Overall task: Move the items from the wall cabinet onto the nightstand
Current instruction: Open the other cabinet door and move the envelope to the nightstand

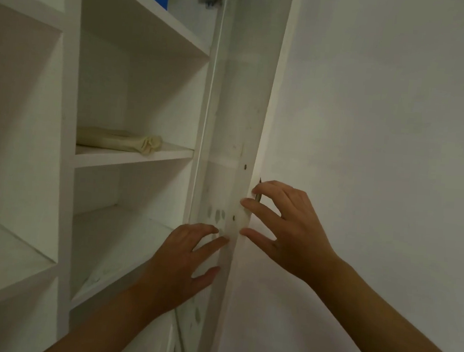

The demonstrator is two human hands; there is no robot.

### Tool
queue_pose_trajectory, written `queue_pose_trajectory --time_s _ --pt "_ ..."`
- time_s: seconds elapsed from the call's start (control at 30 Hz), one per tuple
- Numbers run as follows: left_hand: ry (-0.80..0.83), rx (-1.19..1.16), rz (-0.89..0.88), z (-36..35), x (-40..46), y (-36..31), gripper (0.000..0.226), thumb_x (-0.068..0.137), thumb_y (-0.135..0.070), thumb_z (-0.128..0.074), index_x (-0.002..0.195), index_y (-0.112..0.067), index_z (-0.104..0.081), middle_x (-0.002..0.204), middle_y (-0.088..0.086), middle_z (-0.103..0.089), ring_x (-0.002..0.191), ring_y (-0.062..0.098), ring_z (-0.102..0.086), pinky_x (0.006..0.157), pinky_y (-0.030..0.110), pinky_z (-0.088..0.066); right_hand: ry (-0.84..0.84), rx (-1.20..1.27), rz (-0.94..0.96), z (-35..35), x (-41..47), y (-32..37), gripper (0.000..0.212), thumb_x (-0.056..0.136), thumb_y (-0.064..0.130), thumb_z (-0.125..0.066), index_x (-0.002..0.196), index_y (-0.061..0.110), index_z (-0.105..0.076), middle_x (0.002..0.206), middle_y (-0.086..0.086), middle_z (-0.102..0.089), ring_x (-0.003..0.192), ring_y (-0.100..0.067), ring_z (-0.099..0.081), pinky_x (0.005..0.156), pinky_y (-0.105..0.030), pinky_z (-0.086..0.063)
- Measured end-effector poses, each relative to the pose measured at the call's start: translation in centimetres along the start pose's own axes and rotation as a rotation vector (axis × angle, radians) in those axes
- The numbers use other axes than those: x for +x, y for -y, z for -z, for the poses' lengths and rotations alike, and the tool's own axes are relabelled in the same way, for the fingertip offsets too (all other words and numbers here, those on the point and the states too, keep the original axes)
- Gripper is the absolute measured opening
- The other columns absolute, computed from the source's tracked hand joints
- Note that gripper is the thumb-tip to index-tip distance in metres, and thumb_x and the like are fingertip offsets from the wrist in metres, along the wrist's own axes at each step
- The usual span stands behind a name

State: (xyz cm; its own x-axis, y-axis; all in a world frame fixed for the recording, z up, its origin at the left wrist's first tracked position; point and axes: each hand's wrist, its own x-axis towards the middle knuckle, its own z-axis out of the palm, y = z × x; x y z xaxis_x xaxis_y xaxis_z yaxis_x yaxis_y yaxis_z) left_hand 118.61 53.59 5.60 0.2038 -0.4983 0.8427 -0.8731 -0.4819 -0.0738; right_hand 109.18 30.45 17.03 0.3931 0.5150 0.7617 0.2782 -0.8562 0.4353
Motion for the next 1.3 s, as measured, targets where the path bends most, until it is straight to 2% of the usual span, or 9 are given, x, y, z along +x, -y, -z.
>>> queue_pose_trajectory --time_s 0.2,0.47,0.73,1.0,1.13,1.3 --pt "0.011 -0.020 -0.039 -2.3 2.4 -0.3 0.048 0.096 -0.047 -0.062 0.138 -0.024 -0.061 0.144 0.004 -0.055 0.131 0.025 -0.054 0.106 0.050 -0.048 0.039 -0.053 -0.038 0.4 -1.9 -2.7 0.050 0.094 0.047 -0.072 0.136 0.019 -0.066 0.143 -0.009 -0.057 0.136 -0.028 -0.049 0.109 -0.044 -0.043" --pt "0.071 -0.032 -0.066 -6.6 5.1 -1.2 0.054 0.096 -0.049 -0.059 0.145 -0.026 -0.054 0.151 0.005 -0.050 0.138 0.027 -0.049 0.107 0.057 -0.047 0.095 -0.094 -0.124 -0.3 -4.6 -6.9 0.053 0.094 0.050 -0.071 0.138 0.022 -0.062 0.152 -0.008 -0.051 0.143 -0.029 -0.044 0.113 -0.048 -0.040" --pt "0.120 0.012 -0.054 -11.0 8.2 -1.6 0.058 0.095 -0.053 -0.055 0.147 -0.028 -0.049 0.154 0.007 -0.047 0.139 0.028 -0.048 0.112 0.053 -0.043 0.119 -0.125 -0.157 -1.8 -6.3 -12.0 0.055 0.093 0.048 -0.073 0.139 0.021 -0.060 0.152 -0.008 -0.050 0.143 -0.029 -0.043 0.112 -0.049 -0.042" --pt "0.163 0.062 0.008 -15.8 10.3 -1.7 0.063 0.093 -0.056 -0.055 0.151 -0.032 -0.044 0.159 0.005 -0.041 0.144 0.026 -0.043 0.117 0.044 -0.032 0.108 -0.065 -0.208 -4.5 -7.8 -16.7 0.062 0.090 0.052 -0.074 0.141 0.020 -0.058 0.153 -0.006 -0.048 0.143 -0.026 -0.043 0.113 -0.047 -0.040" --pt "0.207 0.089 0.050 -18.5 10.4 -1.5 0.065 0.095 -0.059 -0.050 0.154 -0.032 -0.040 0.165 0.003 -0.032 0.149 0.025 -0.036 0.118 0.047 -0.037 0.126 -0.058 -0.237 -7.1 -9.0 -19.3 0.070 0.089 0.055 -0.074 0.148 0.022 -0.052 0.157 -0.002 -0.044 0.148 -0.022 -0.037 0.116 -0.047 -0.037" --pt "0.224 0.127 0.107 -20.0 10.8 -1.1 0.061 0.094 -0.059 -0.050 0.149 -0.031 -0.046 0.165 0.001 -0.030 0.150 0.026 -0.033 0.118 0.047 -0.038 0.132 -0.026 -0.244 -9.1 -9.7 -21.0 0.075 0.091 0.055 -0.071 0.153 0.023 -0.045 0.159 0.000 -0.043 0.151 -0.022 -0.034 0.118 -0.048 -0.034"
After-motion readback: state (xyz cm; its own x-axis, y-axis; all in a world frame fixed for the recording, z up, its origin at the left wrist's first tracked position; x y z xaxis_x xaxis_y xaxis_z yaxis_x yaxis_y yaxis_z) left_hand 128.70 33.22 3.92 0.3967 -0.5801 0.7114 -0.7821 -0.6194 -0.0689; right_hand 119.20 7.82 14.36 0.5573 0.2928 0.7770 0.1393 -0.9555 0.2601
